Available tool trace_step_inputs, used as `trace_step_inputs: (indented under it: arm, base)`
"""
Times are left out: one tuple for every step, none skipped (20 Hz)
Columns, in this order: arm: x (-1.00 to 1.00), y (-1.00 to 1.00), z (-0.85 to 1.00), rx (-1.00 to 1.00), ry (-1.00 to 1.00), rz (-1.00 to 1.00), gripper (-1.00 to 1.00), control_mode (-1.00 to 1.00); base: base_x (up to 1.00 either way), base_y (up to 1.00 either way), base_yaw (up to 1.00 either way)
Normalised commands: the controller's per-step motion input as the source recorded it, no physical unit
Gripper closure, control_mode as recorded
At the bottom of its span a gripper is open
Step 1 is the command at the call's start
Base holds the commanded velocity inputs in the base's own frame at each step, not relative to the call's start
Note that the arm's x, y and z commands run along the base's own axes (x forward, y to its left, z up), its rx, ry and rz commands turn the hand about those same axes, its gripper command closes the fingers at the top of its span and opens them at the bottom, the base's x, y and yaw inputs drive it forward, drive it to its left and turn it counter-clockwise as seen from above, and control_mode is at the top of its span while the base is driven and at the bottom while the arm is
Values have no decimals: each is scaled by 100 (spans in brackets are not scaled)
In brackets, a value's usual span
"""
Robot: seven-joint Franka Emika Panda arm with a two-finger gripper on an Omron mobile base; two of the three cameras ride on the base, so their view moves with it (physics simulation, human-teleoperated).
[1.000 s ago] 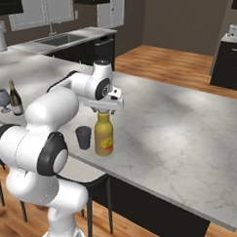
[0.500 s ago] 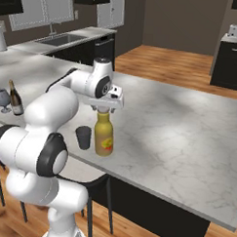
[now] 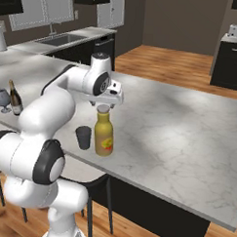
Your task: There is a wine glass and glass cup on the dining counter. Place the wine bottle next to the wine glass and the juice bottle next to the glass cup.
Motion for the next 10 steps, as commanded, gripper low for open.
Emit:
trace_step_inputs:
  arm:
    - [-34, 0, 8, 0, -10, 0, -100, -100]
    - [-39, 2, 4, 0, -13, 0, -100, -100]
    - [-43, 5, 1, -2, -17, 0, -100, -100]
    - [-50, 9, 0, -5, -23, 0, -100, -100]
    - [-57, 11, 0, -7, -29, 0, -100, -100]
    - [-60, 12, -1, -8, -31, 0, -100, -100]
    - [-62, 10, 0, -8, -36, 0, -100, -100]
    - [-61, 10, 0, -7, -35, 0, -100, -100]
    - [-58, 9, 0, -6, -31, 0, -100, -100]
    - [-58, 6, 0, -3, -27, 0, -100, -100]
  base:
    - [0, 0, 0]
    - [0, 0, 0]
    - [0, 0, 0]
    - [0, 0, 0]
    - [0, 0, 0]
    - [0, 0, 0]
    - [0, 0, 0]
    - [0, 0, 0]
    - [0, 0, 0]
    - [0, 0, 0]
